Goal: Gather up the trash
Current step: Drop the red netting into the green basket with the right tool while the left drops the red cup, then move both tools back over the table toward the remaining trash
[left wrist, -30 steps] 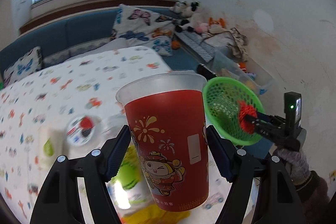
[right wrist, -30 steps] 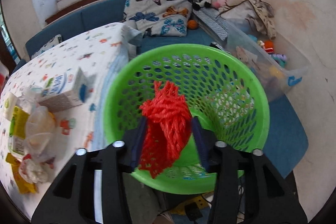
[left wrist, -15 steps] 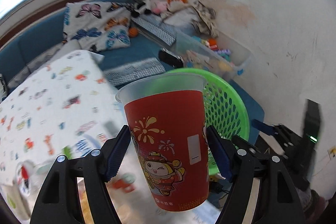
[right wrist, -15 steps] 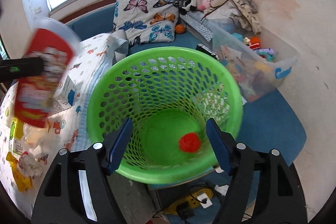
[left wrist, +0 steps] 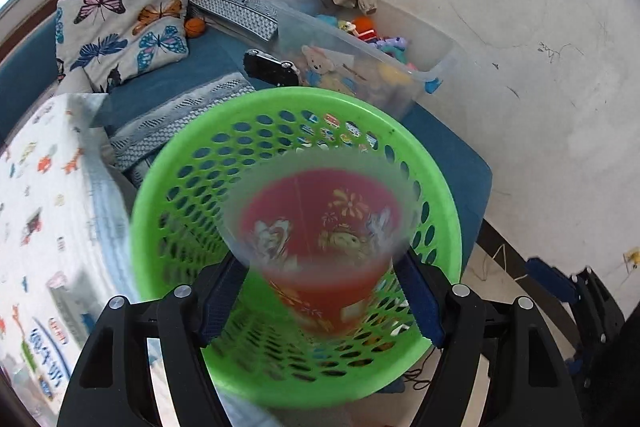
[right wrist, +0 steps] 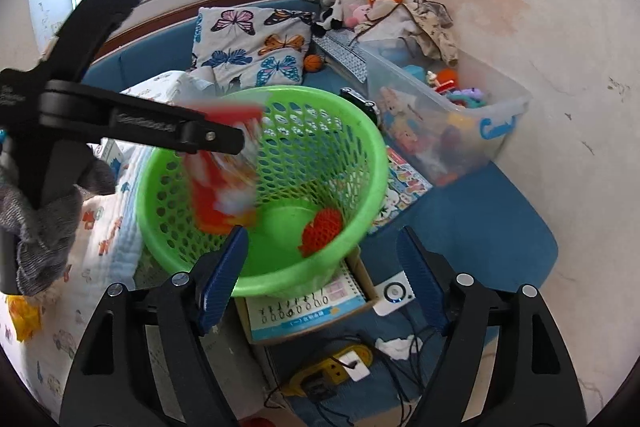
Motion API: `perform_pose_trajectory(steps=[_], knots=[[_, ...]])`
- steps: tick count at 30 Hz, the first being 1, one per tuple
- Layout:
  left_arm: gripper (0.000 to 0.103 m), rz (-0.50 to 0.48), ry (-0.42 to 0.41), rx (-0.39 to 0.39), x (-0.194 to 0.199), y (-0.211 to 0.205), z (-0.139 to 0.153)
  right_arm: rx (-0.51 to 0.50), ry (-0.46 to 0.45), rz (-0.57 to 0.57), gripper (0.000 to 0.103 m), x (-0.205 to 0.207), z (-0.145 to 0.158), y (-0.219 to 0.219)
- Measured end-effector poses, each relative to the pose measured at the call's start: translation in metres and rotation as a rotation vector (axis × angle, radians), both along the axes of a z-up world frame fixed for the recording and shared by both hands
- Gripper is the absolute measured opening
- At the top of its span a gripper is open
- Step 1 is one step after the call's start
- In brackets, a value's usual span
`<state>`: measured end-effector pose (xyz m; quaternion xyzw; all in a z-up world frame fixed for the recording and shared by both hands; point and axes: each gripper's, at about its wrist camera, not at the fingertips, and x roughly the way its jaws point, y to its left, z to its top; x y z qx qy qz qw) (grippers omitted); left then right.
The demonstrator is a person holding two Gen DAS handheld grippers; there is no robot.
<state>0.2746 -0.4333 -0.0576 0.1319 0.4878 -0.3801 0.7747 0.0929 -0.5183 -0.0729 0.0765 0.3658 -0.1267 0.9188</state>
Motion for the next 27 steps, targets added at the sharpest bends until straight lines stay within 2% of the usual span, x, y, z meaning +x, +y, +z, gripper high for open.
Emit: perform_pose_trajectory(steps=[4,6,12,19,27], knots=[[0.075,-0.009,0.018,-0.015,-0.003,-0.008,-0.004,0.006,0.002,-0.011,0.076,-0.008,-0.002,-0.002],[0.080,-0.021,0.015,-0.030,-0.006,-0.005,-0.001,0.012,0.001,-0.007,0.076,-0.007,-0.003,-0.001],[0.081,0.008,-0.013,-0.062,-0.012,0.023,0.019,0.002,-0.010,0.021,0.076,-0.013,0.002,0.014],[0.081,0.058,-0.156,-0.104,-0.039,0.085,0.066,0.009,-0.046,0.085,0.078,-0.022,0.016,0.049],[0.081,0.187,-0.223,-0.144,-0.060,0.180,0.089,0.020,-0.065,0.198,0.080,-0.024,0.026,0.100]])
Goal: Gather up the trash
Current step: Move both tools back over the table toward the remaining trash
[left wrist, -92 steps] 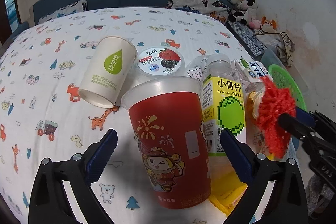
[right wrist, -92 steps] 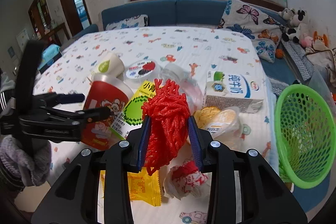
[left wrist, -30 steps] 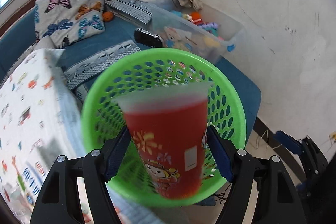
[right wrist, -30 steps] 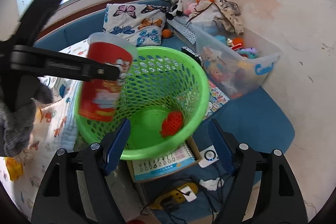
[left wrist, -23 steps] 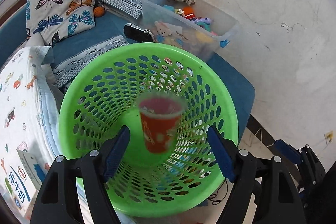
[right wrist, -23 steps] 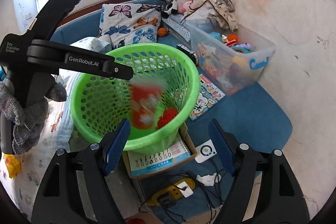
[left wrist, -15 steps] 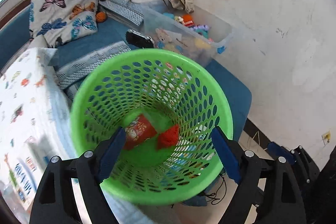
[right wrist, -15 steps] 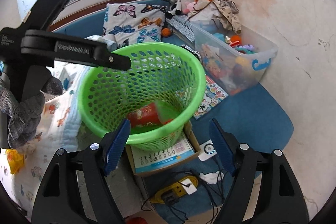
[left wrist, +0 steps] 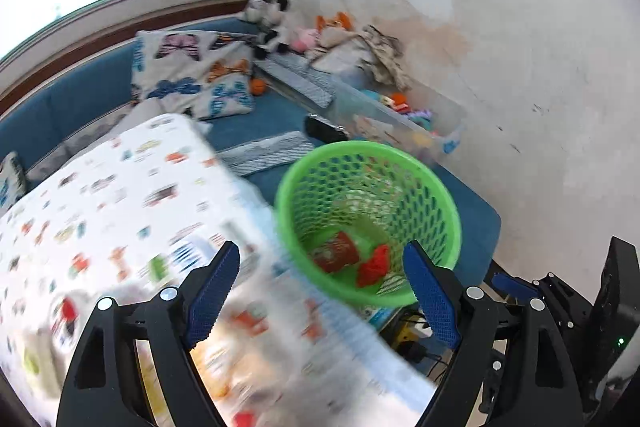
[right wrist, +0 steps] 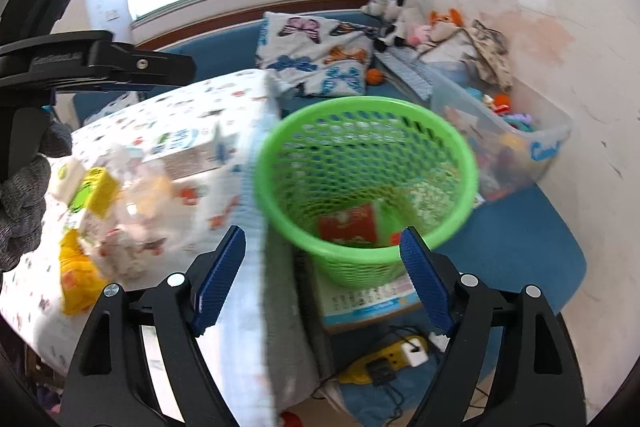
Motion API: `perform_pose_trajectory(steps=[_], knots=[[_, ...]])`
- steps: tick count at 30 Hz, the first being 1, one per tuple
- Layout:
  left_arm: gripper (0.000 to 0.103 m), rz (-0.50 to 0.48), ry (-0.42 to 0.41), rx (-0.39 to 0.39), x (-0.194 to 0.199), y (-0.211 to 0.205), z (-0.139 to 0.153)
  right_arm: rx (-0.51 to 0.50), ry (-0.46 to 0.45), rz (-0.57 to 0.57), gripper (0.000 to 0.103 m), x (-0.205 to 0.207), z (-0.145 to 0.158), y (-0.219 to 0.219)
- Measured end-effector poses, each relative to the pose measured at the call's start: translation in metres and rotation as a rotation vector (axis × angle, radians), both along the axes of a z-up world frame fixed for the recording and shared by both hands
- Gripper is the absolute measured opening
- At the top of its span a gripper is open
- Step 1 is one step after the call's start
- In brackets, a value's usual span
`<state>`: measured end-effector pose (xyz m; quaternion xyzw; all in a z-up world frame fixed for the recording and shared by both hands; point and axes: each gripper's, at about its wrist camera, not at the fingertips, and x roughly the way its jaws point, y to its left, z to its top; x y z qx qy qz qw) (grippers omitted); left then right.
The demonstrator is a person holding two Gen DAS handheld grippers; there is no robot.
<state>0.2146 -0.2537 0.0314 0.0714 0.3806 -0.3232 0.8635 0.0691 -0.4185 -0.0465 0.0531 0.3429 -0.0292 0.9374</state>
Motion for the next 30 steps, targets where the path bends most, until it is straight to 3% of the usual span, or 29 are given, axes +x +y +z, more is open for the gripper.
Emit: perform_pose_trajectory(steps=[7,17,30], knots=[[0.081,0.130,-0.033,0.003,-0.019,0.076,-0.003,0.004,0.005,0.117,0.080,0.007,0.002,0.054],[0.081,0.284,-0.011,-0.028,-0.041,0.163,-0.023,0.048,0.029,0.245,0.080,0.014,-0.006,0.112],[0.081,0.316,0.030,-0.046,-0.073,0.220,-0.058,0.085,0.101,0.316,0.080,0.041,-0.033,0.160]])
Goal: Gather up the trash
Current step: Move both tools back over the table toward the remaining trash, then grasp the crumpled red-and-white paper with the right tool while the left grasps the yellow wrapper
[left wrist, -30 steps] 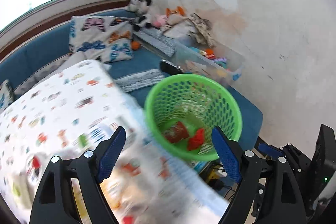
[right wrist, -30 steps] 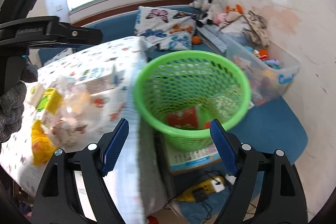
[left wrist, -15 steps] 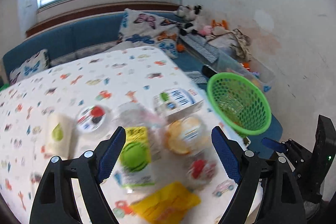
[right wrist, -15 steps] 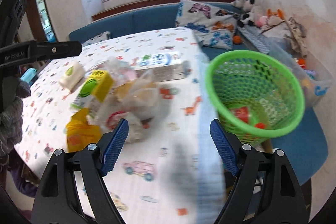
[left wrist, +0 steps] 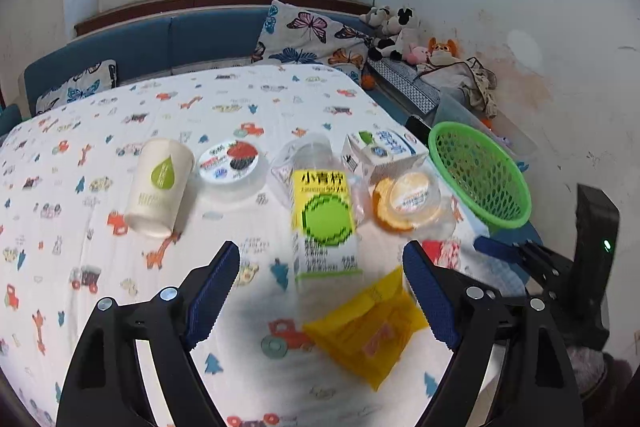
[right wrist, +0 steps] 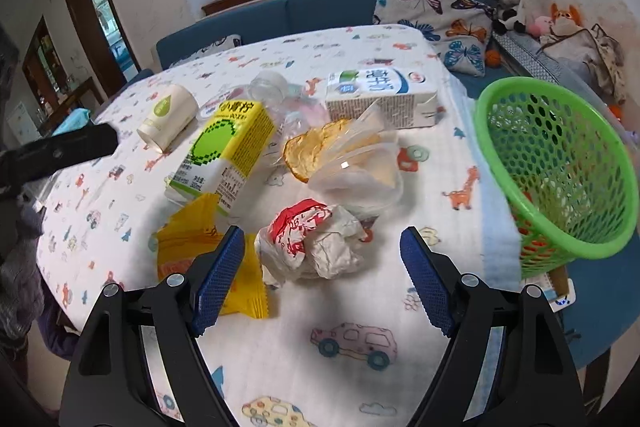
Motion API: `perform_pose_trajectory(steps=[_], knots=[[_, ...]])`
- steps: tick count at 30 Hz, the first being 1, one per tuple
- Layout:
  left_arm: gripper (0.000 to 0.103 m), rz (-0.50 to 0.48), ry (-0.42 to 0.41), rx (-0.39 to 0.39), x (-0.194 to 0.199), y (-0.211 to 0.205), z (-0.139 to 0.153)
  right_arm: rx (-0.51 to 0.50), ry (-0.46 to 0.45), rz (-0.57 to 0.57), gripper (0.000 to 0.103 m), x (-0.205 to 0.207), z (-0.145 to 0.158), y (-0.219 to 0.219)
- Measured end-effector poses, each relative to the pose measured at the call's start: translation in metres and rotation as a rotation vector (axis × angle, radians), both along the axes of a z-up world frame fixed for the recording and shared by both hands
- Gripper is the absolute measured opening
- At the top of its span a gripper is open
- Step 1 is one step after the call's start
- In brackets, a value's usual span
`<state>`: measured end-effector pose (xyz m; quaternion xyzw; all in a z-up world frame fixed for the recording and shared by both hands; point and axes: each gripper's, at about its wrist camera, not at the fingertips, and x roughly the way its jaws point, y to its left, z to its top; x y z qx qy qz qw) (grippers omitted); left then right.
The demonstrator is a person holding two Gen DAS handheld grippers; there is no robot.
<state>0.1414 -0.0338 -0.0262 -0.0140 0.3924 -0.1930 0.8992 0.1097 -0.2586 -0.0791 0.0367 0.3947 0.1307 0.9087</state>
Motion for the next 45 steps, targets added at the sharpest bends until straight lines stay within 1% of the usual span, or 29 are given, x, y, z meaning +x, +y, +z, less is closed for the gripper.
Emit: perform_pose_trajectory(steps=[5,10,13,16,20,27,32,34,37,45], knots=[[0.081,-0.031,0.016,0.018,-0.010,0.004,-0.015,0.017,0.033,-0.004,0.076,0.010,-0.010,0.002],[0.081,-0.077,0.036,0.038,-0.016,0.001,-0.029,0.044,0.070,0.002,0.066,0.015,-0.020,0.001],[0.081,-0.127,0.039,0.059,-0.018,-0.006,-0.036,0.043,0.071,0.008,0.063,0.013,-0.019,0.002],[0.081,-0.177,0.038,0.085,-0.022,-0.015,-0.042,0.032,0.064,0.011,0.063,0.009,-0.016,0.001],[0.081,-0.236,0.046,0.099,-0.023,-0.026,-0.050,0.033,0.050,0.002,0.063,0.001,-0.010,-0.005],[0.081,-0.294,0.042,0.145,-0.020,-0.039,-0.060,0.035,0.018,-0.017,0.063,-0.013,0.003,-0.016],[0.081,-0.356,0.050,0.180,-0.017,-0.045,-0.067,0.036,0.000,-0.045,0.063,-0.018,0.010,-0.025],[0.081,-0.367,0.051,0.206,-0.015,-0.045,-0.071,0.037,-0.002,-0.056,0.063,-0.019,0.011,-0.029],[0.081,-0.381,0.063,0.215,-0.012,-0.045,-0.075,0.038,-0.001,-0.068,0.063,-0.020,0.011,-0.032],[0.080,-0.425,0.062,0.248,-0.012,-0.052,-0.083,0.041,-0.001,-0.075,0.063,-0.021,0.011,-0.035]])
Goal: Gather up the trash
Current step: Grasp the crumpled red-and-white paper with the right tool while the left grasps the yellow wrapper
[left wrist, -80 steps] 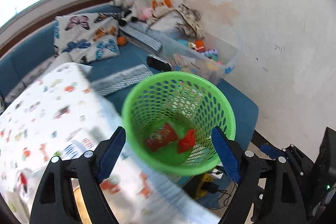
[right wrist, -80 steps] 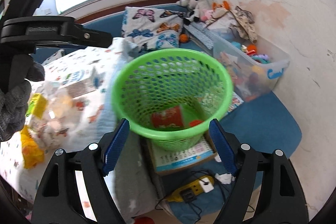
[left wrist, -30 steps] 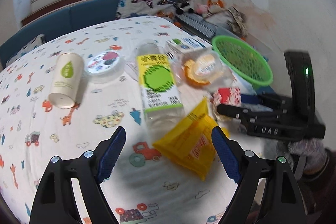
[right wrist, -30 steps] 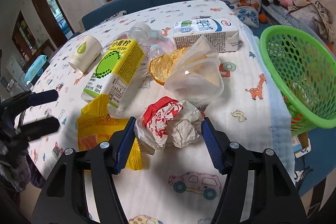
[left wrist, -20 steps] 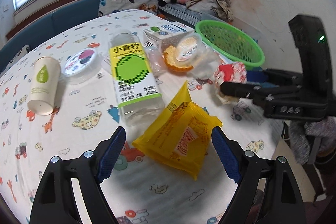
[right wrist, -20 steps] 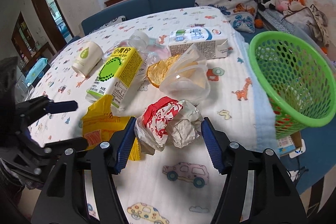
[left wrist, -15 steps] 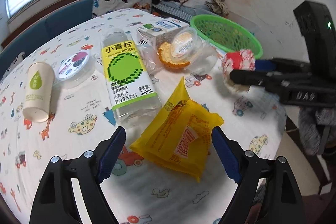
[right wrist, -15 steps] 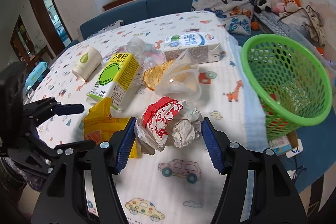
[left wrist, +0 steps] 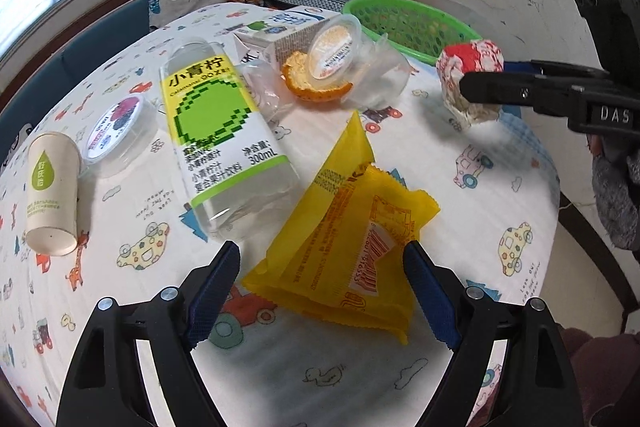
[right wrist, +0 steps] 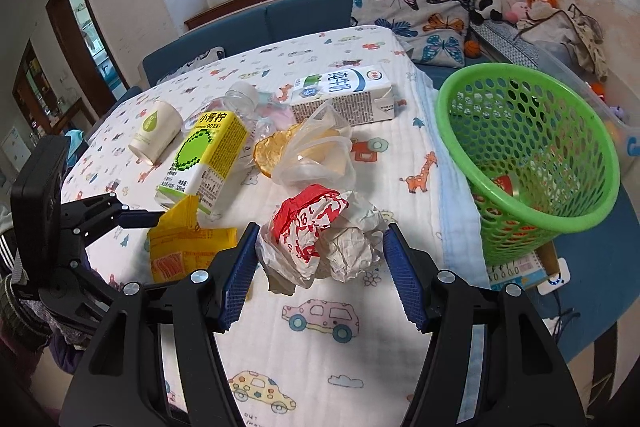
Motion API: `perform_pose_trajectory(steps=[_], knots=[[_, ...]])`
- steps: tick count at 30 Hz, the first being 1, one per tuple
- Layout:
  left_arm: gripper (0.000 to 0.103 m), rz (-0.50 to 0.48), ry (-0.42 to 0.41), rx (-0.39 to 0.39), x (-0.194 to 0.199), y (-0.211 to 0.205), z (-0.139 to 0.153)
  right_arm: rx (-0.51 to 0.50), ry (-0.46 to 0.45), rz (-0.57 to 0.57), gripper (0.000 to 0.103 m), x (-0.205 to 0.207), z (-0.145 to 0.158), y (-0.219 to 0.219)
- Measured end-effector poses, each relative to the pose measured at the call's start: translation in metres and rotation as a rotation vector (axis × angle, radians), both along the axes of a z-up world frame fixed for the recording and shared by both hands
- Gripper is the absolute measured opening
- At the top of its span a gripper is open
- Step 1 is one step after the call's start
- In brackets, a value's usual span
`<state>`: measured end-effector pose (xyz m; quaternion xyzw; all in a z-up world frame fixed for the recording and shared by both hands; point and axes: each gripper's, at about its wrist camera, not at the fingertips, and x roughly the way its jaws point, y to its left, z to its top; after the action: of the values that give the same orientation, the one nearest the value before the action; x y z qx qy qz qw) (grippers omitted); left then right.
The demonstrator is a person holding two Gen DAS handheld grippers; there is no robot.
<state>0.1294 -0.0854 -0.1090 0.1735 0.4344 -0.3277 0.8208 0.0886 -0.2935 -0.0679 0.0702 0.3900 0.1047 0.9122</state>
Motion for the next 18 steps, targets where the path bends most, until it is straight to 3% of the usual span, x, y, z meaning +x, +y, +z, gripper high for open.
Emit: perform_pose_trajectory(steps=[18], knots=[[0.052,0.089,0.009,-0.081,-0.013,0.022,0.006,0.007,-0.021,-0.036,0.063,-0.005,0.006,-0.014]])
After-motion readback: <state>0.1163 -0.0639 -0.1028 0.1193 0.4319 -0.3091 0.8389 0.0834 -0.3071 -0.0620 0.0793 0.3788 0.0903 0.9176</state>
